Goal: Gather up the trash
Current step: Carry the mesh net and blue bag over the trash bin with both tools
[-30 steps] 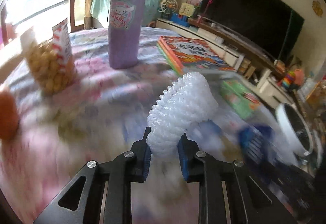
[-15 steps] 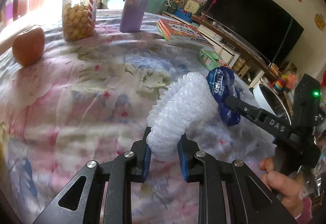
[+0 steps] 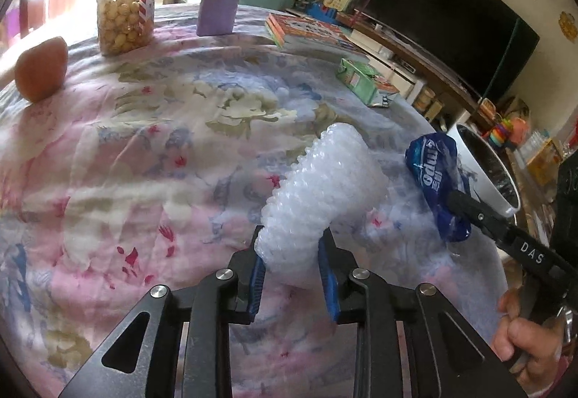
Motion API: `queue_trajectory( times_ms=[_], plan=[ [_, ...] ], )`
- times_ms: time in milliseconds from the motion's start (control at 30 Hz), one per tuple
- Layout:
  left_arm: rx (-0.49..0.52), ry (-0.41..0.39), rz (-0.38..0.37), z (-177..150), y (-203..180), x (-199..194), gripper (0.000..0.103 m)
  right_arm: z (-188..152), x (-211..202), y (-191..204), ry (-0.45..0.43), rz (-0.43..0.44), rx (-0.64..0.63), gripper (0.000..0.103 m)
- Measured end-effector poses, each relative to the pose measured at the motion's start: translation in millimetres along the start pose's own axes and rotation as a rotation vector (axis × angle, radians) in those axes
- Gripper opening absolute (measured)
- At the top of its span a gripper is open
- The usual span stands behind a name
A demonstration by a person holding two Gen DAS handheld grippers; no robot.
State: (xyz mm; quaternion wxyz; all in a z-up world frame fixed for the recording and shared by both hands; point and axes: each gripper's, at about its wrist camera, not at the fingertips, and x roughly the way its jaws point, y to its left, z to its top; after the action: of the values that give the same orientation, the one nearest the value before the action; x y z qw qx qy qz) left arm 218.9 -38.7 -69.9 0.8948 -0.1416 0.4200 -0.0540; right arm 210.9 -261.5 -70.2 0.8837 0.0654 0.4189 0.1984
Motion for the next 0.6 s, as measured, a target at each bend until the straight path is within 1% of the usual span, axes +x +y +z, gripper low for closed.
queue_trajectory(
  times_ms=[67, 167, 233, 267, 367, 600],
  plan=[
    [-0.007, -0.006, 0.006, -0.2, -1.8, 2.7, 0.028, -0.4, 3.3, -2.0, -0.016, -0.002, 0.016, 0.042],
    [-0.012, -0.014, 0.011, -0.8, -4.1, 5.4, 0.028, -0.1, 10.7, -2.7, -0.021, -0.002, 0.029, 0.044],
    [-0.002, -0.019, 0.016, -1.2, -8.1, 4.5, 0.026, -0.1, 7.9, -4.7, -0.026, 0.001, 0.034, 0.043],
    [0.002, -0.022, 0.016, -0.9, -9.5, 3.7, 0.026, -0.7, 6.2, -5.1, -0.028, 0.002, 0.033, 0.041],
    [0.021, -0.021, -0.002, -1.5, -17.0, -1.6, 0.024, -2.5, 0.3, -4.0, -0.032, 0.008, 0.023, 0.038],
    [0.085, -0.033, -0.020, -3.0, -40.7, -16.9, 0.024, -2.6, -29.3, -9.1, -0.071, 0.036, 0.038, 0.038]
  ],
)
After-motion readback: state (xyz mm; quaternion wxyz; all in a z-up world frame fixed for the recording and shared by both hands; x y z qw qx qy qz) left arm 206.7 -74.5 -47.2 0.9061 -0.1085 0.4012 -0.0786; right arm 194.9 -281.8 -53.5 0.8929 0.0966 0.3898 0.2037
